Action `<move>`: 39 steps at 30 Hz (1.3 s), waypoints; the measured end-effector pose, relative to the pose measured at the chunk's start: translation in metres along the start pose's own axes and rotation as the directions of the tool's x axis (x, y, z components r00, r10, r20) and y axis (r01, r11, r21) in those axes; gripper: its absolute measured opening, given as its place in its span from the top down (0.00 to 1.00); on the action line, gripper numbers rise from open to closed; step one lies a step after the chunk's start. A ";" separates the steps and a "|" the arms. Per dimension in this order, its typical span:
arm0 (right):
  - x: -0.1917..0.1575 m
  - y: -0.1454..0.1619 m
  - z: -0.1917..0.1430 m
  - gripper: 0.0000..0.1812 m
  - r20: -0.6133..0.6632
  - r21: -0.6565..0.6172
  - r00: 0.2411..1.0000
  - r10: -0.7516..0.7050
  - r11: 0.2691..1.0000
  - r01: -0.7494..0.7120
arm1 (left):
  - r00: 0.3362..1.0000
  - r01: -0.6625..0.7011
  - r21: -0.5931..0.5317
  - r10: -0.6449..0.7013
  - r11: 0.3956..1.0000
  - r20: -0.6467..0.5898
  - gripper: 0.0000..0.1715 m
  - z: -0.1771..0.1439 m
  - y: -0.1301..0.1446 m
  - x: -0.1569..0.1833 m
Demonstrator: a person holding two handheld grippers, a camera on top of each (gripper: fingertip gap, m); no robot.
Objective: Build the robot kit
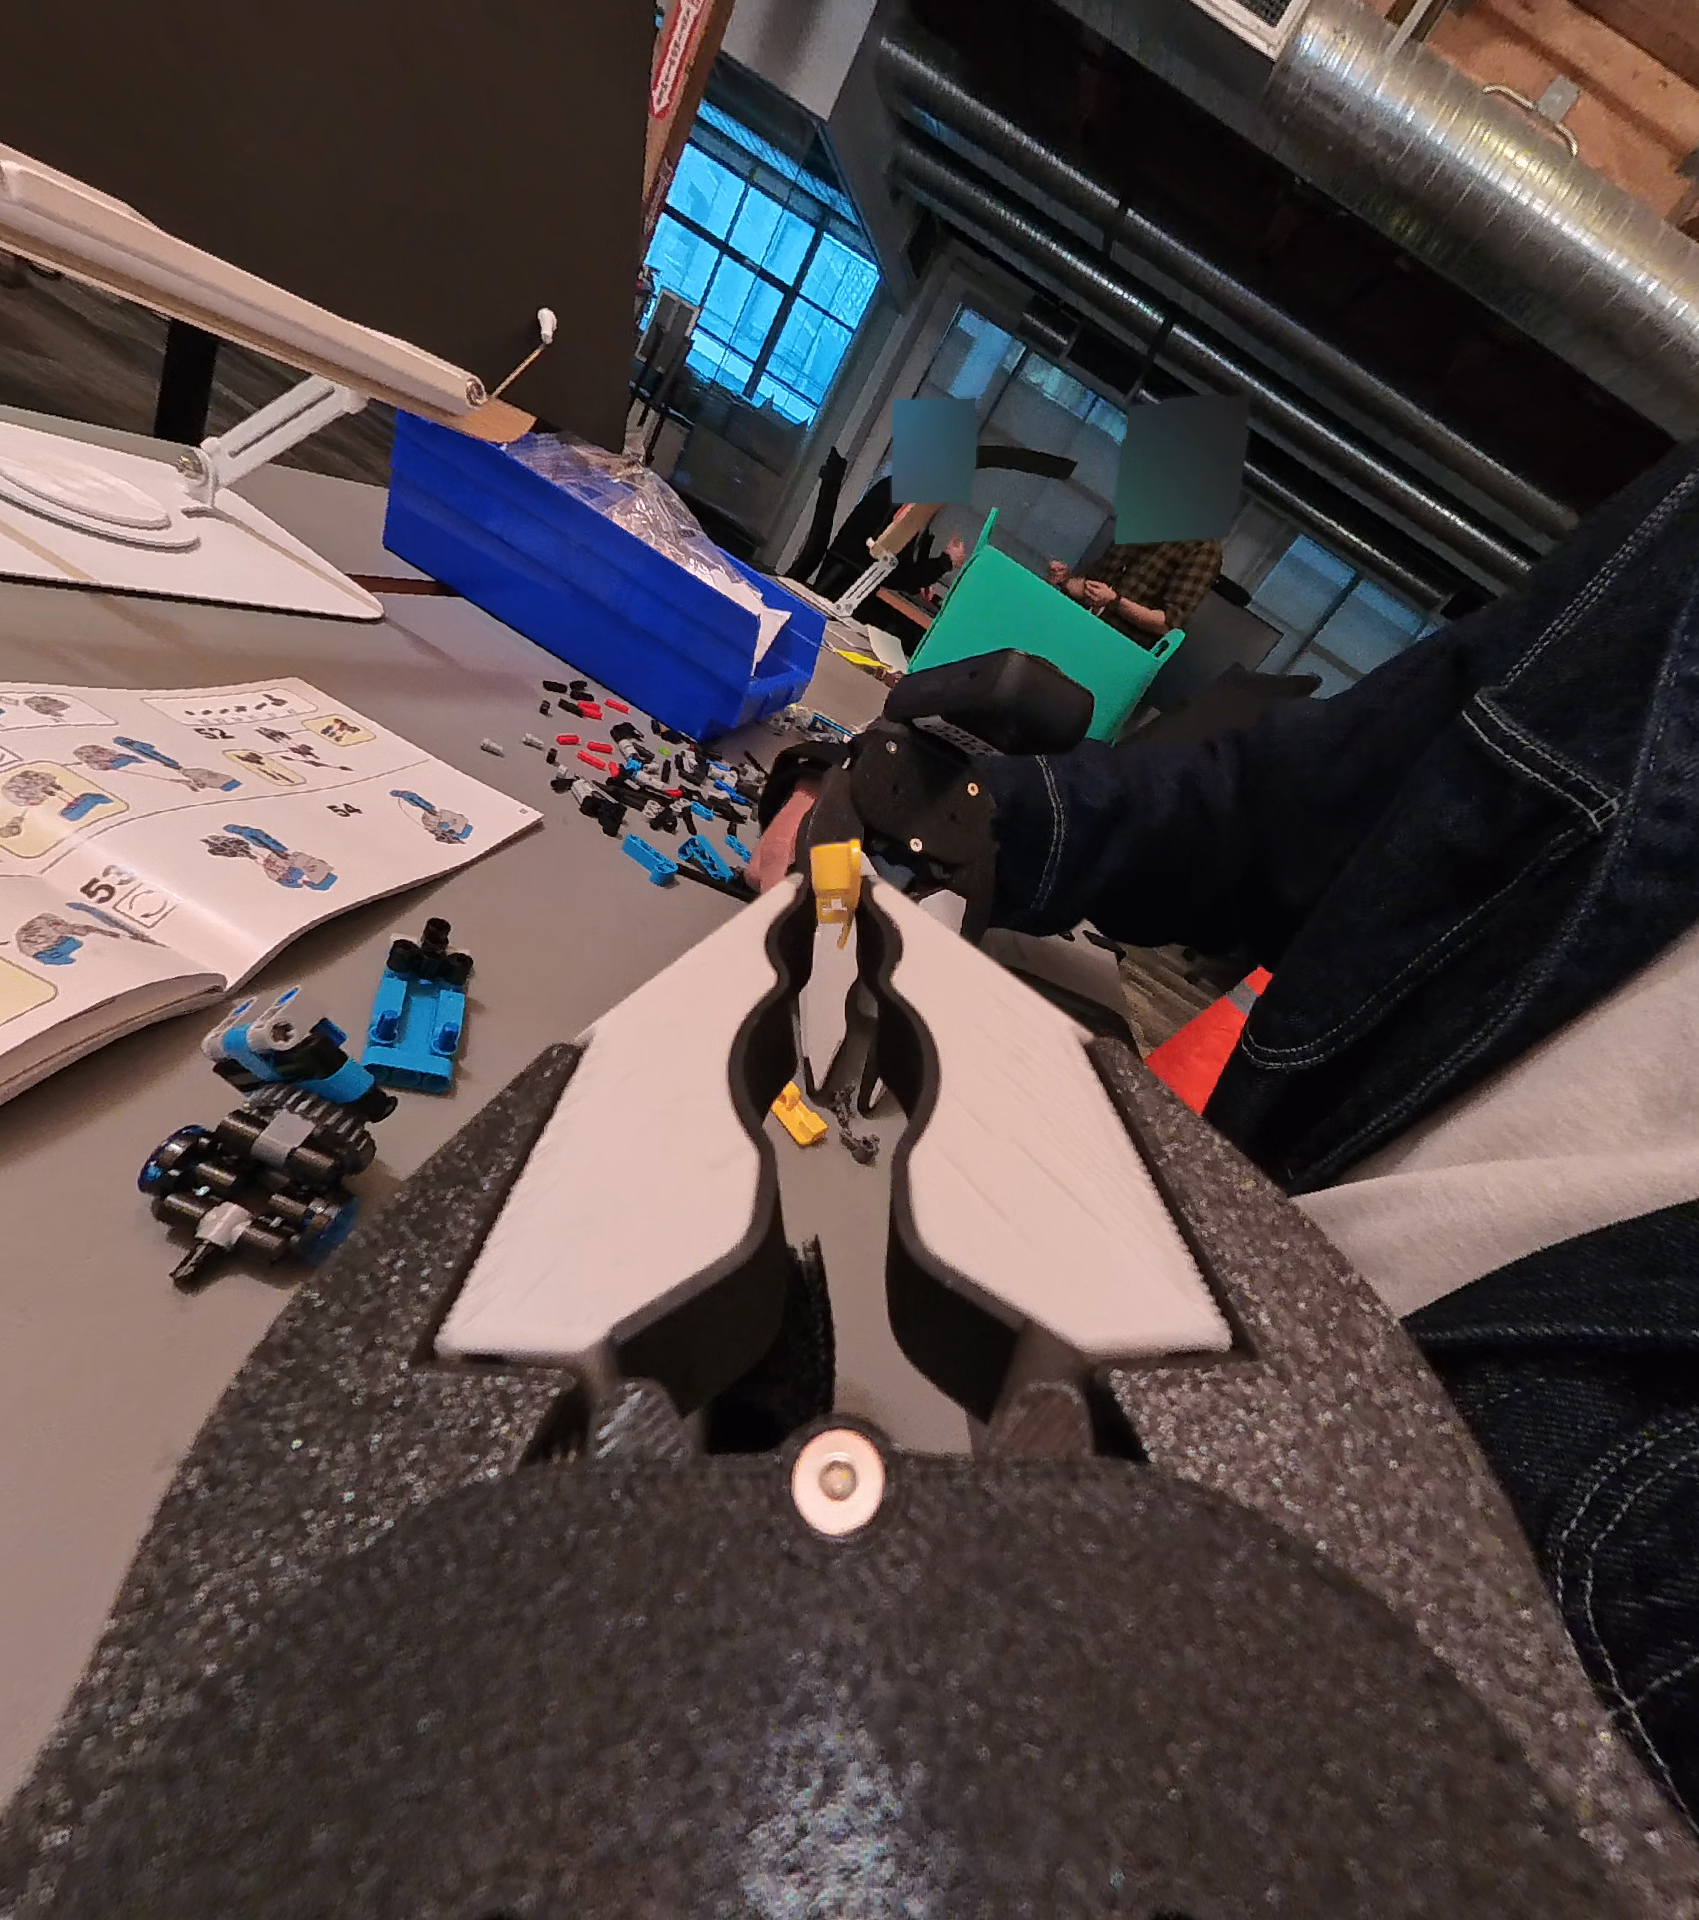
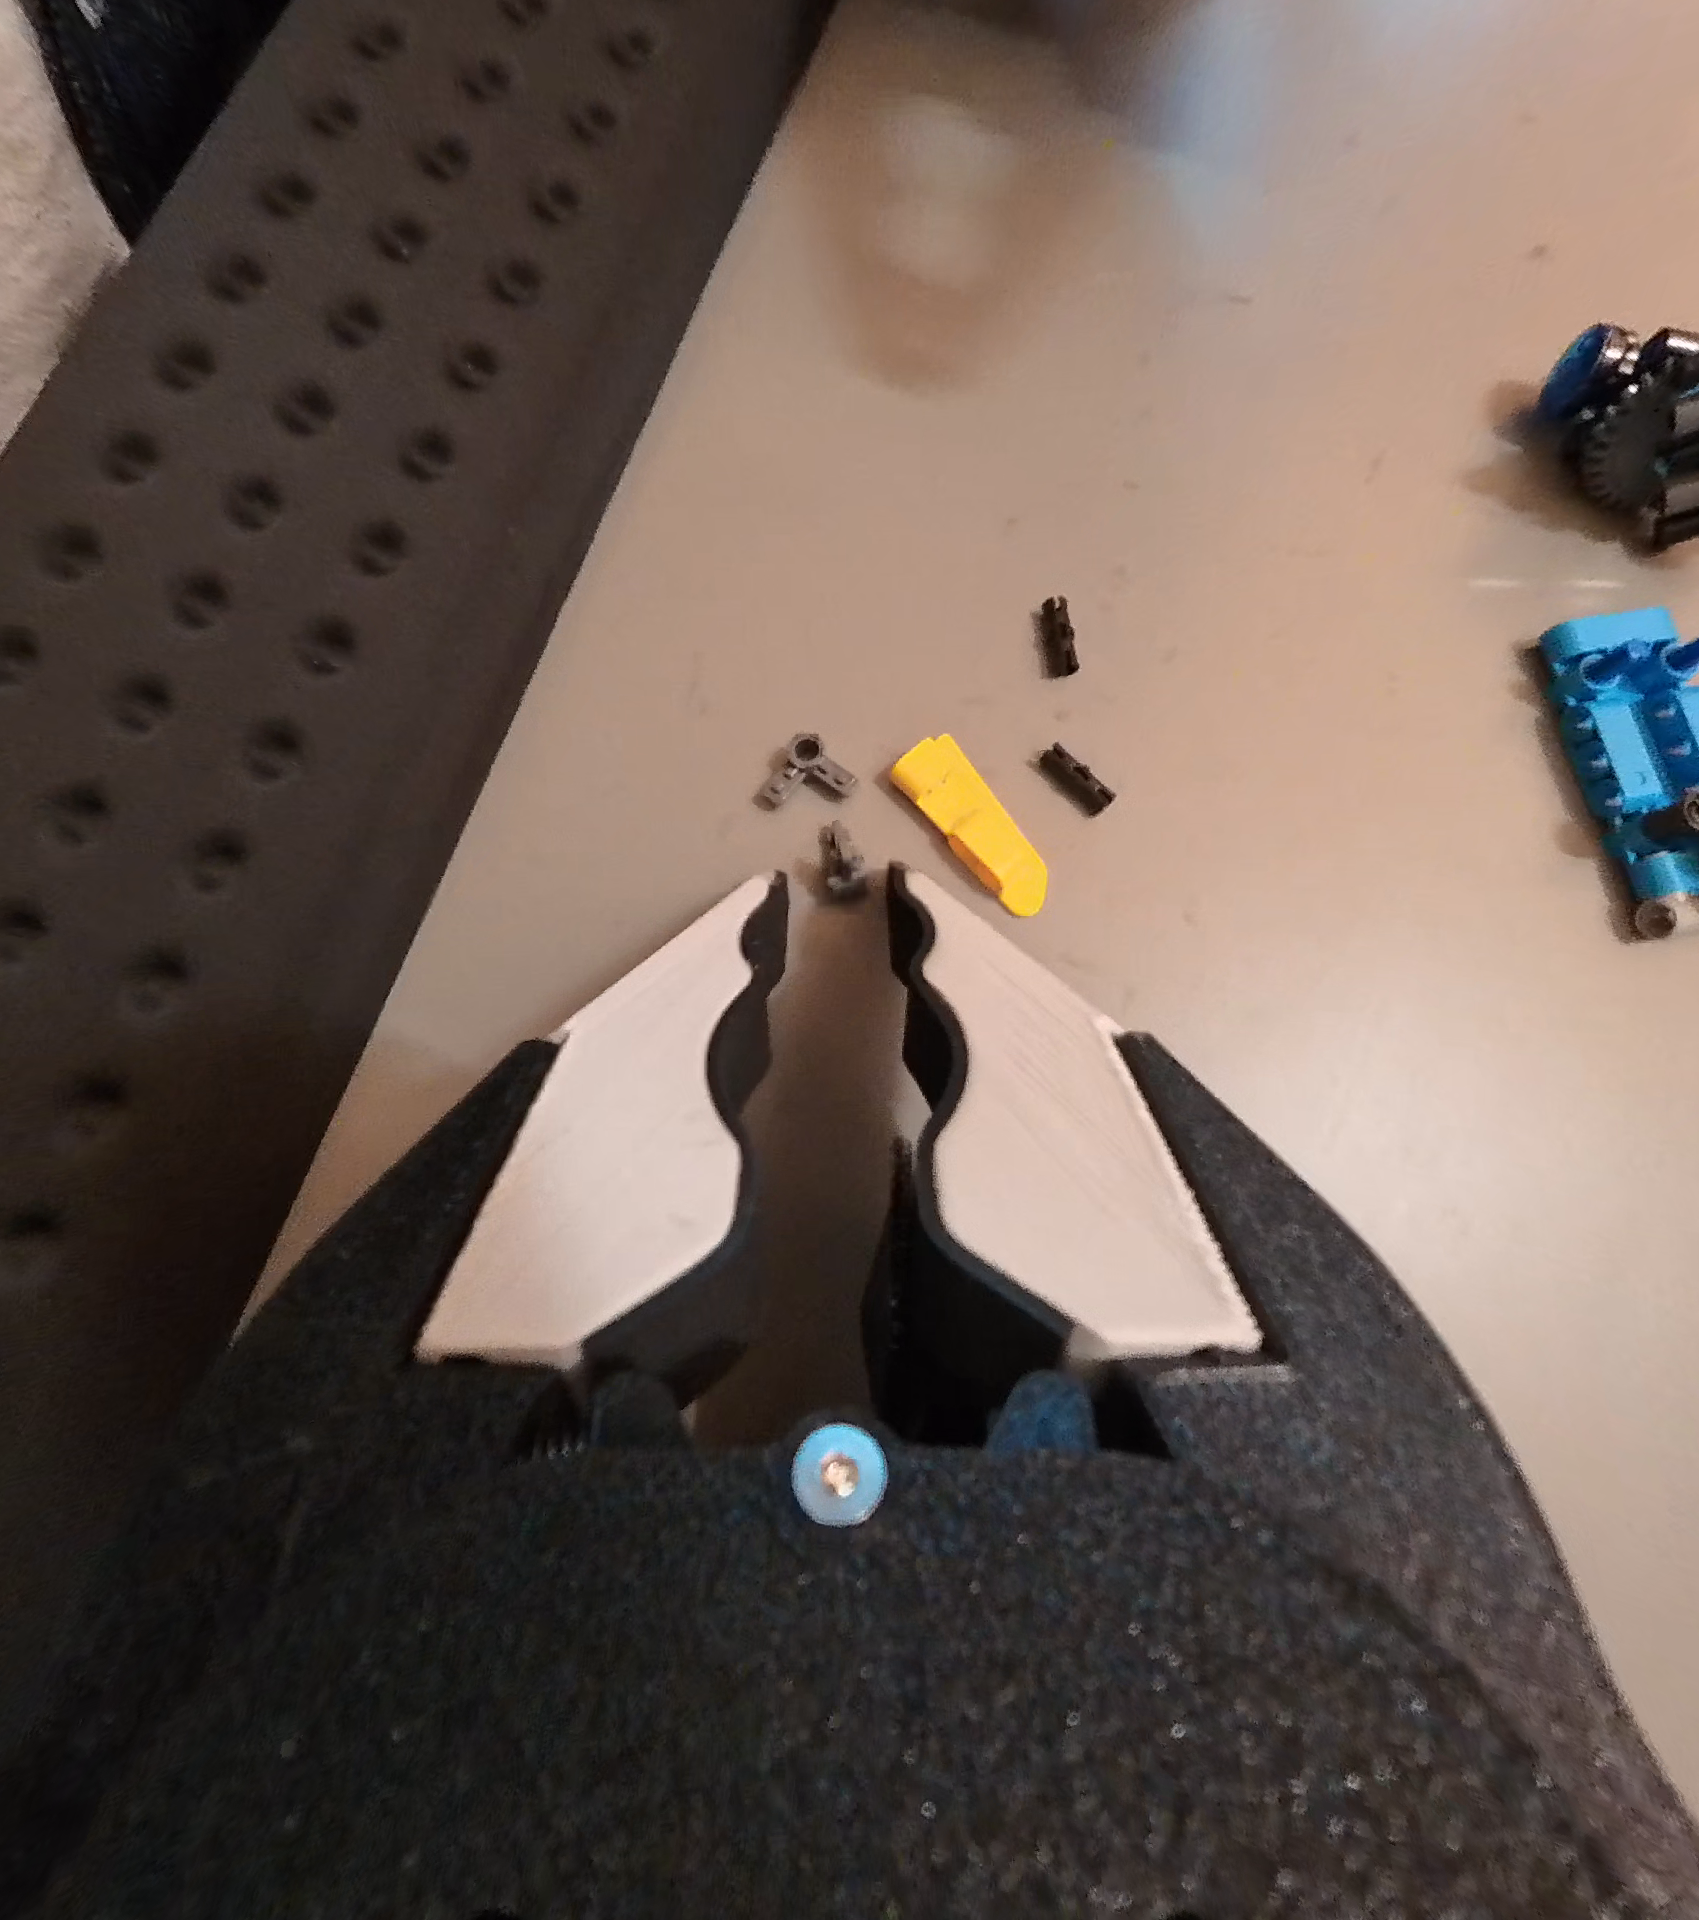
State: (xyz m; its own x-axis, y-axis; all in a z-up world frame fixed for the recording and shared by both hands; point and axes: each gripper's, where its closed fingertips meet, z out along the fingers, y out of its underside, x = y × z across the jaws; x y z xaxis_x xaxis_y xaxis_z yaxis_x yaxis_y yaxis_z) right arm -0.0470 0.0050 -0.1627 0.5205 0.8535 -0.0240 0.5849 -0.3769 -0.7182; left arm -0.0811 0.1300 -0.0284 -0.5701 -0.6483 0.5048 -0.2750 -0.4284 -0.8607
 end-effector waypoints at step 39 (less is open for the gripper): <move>0.066 -0.191 -0.047 0.97 0.115 0.410 0.691 0.714 0.600 -0.688 | 0.897 0.325 0.216 -0.228 0.921 -0.378 0.96 -0.001 -0.032 0.035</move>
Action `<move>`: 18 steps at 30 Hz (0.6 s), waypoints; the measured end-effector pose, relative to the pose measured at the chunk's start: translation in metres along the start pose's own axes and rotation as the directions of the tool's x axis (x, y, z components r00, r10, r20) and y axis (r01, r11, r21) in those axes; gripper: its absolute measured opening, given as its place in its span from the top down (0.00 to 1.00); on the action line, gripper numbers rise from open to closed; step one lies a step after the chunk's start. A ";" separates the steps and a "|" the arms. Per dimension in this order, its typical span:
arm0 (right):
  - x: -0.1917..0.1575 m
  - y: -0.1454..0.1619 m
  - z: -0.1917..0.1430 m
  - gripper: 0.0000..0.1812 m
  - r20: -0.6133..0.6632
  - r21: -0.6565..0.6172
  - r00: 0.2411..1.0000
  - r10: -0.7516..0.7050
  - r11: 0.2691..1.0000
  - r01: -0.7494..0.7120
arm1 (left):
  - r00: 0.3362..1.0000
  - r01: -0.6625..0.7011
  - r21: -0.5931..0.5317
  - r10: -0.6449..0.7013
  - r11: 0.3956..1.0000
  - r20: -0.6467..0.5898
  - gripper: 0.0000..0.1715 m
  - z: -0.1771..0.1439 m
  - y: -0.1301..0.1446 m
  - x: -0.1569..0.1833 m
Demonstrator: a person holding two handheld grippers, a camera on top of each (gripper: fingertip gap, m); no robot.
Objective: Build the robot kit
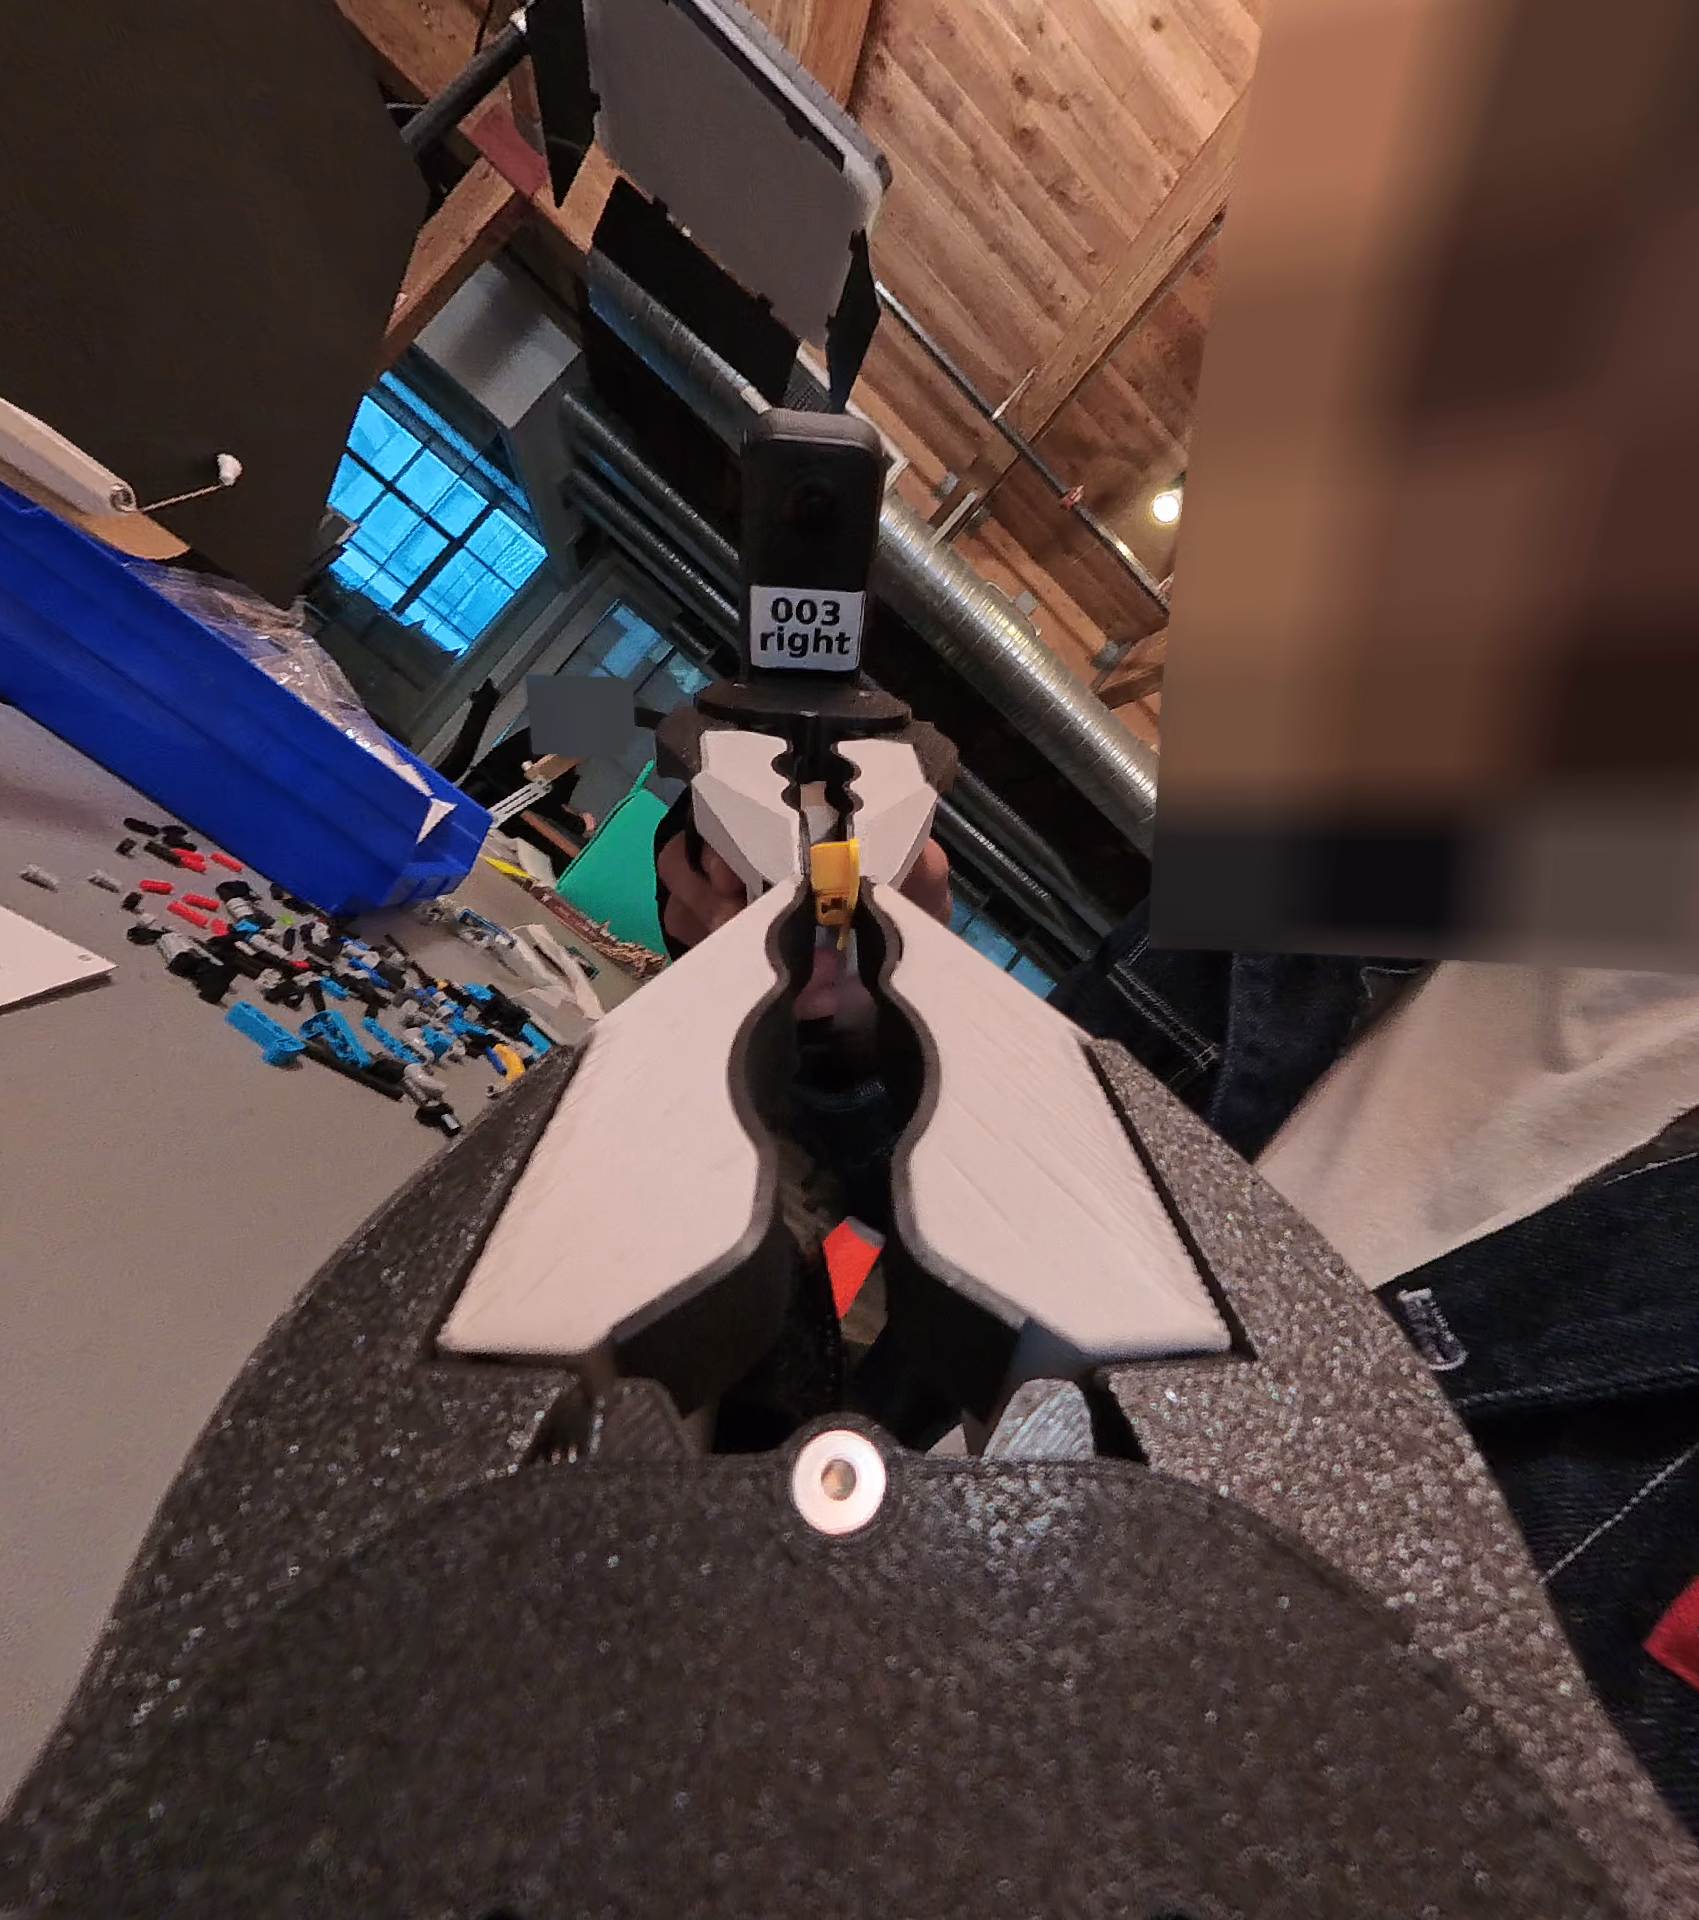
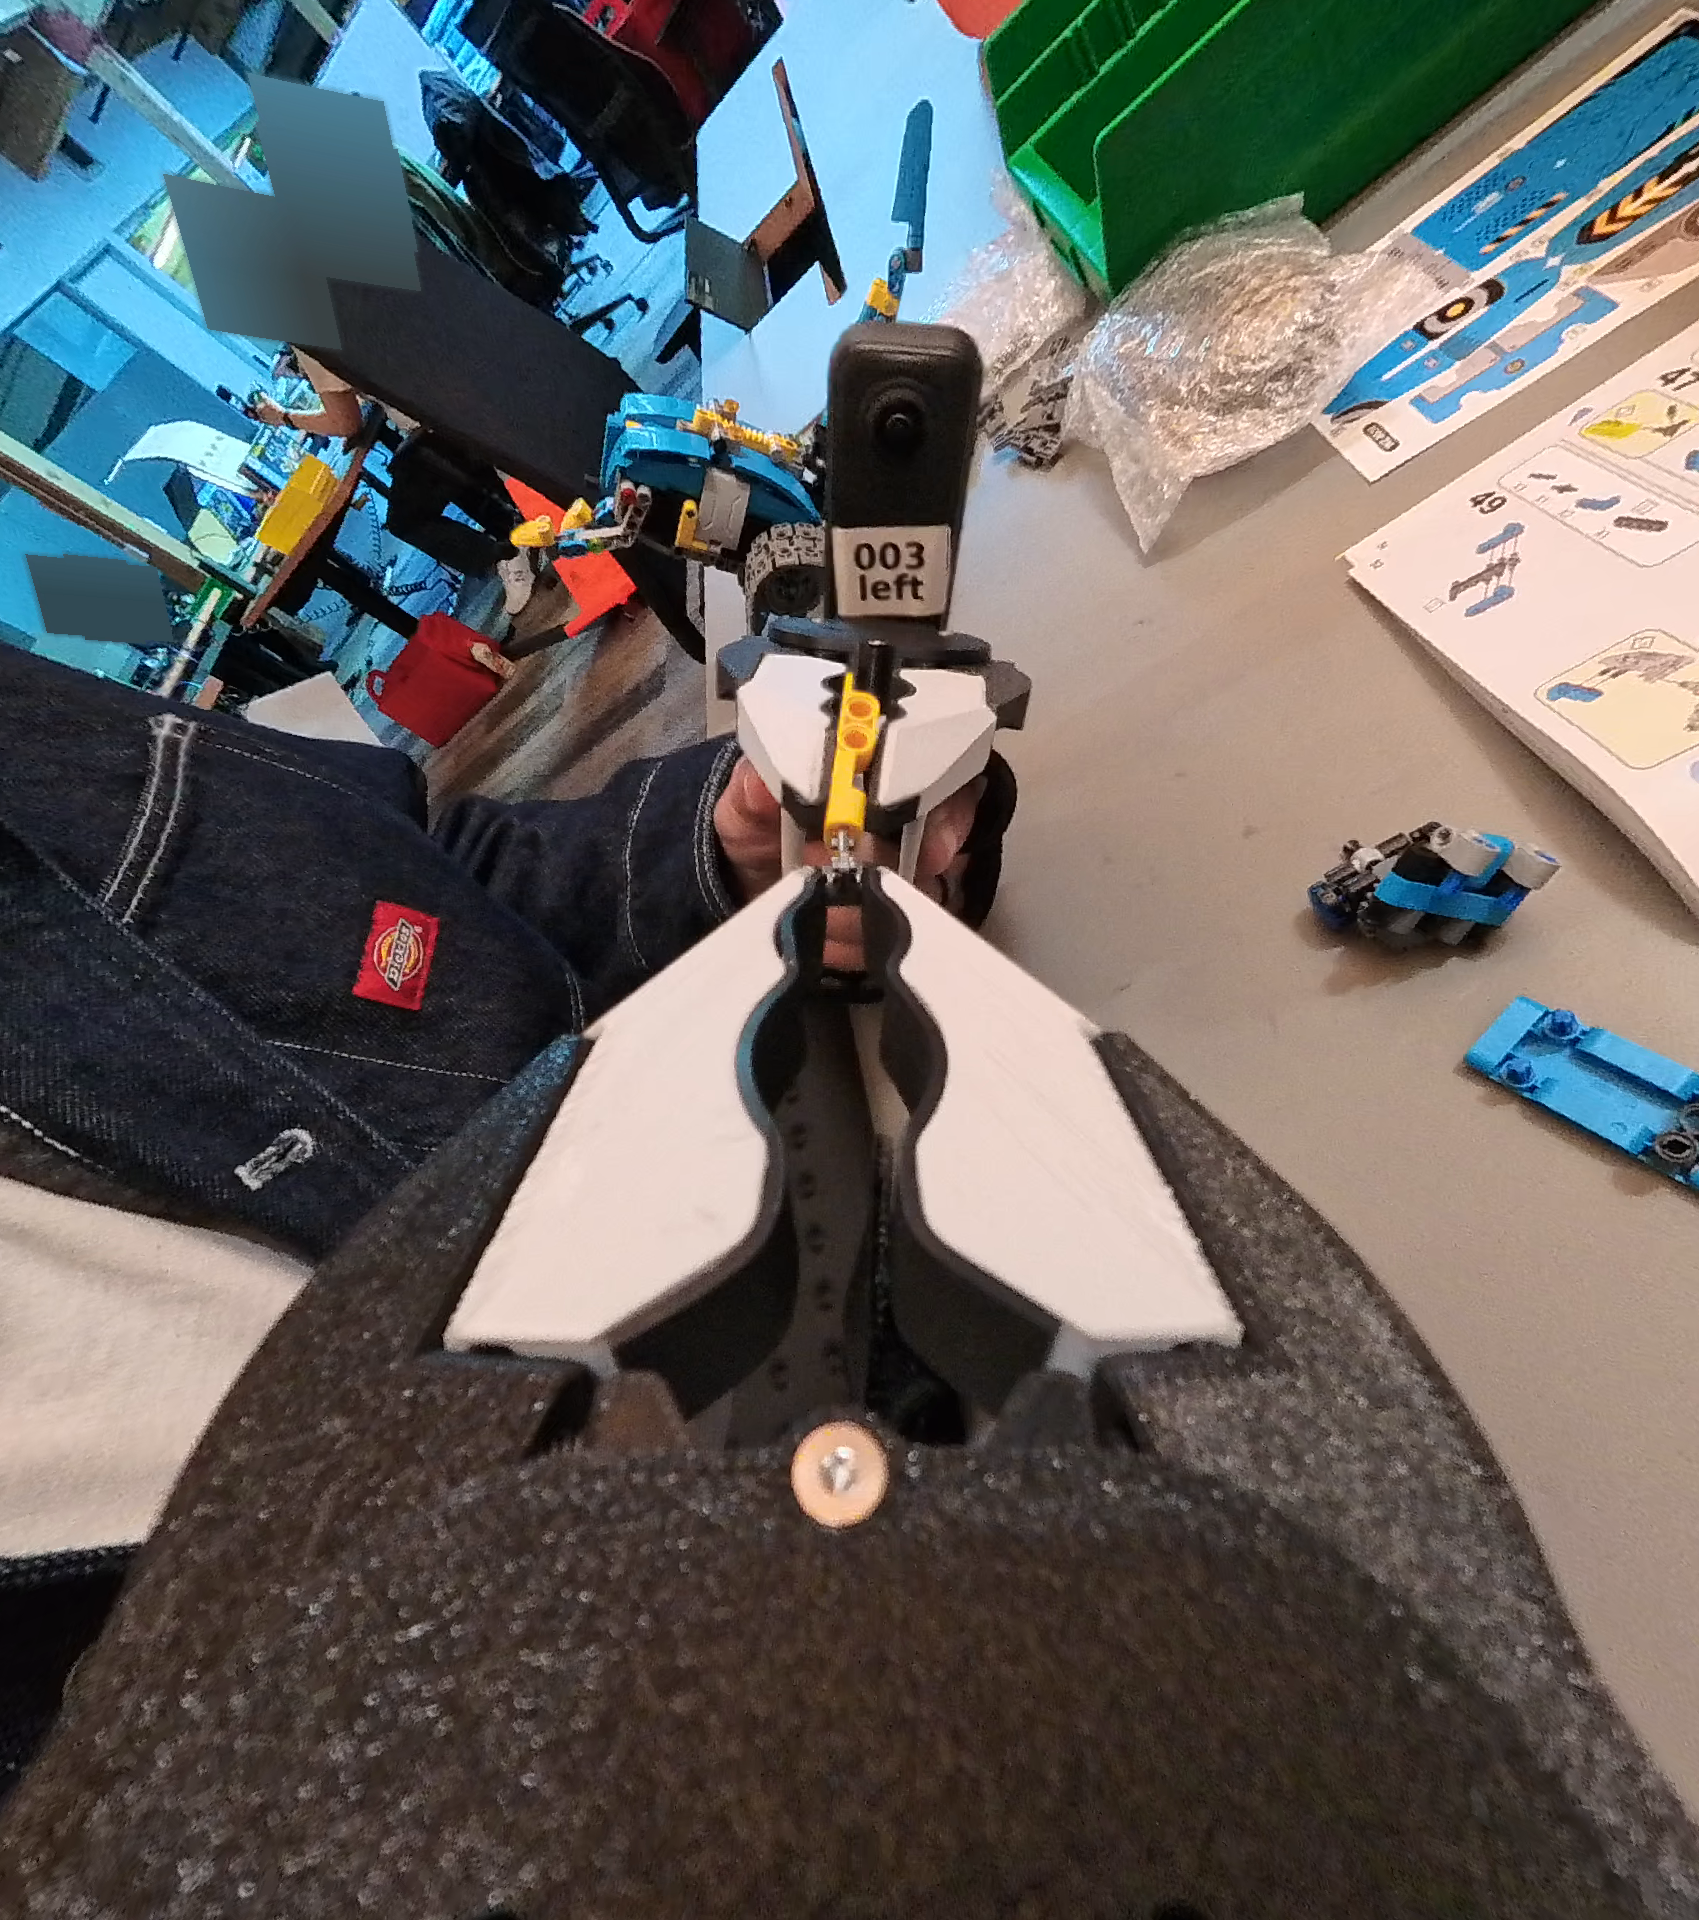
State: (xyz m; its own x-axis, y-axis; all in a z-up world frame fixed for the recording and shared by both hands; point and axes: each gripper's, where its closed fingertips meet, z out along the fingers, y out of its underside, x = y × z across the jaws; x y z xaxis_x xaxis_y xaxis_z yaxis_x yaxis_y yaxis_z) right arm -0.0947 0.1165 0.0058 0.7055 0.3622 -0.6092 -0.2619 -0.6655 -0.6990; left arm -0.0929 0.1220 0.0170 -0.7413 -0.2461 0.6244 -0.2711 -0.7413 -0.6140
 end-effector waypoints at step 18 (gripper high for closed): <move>0.022 0.016 -0.001 0.97 -0.105 -0.060 0.994 -0.018 0.998 0.012 | 0.988 -0.004 -0.097 0.019 0.995 0.155 0.96 -0.001 0.017 -0.025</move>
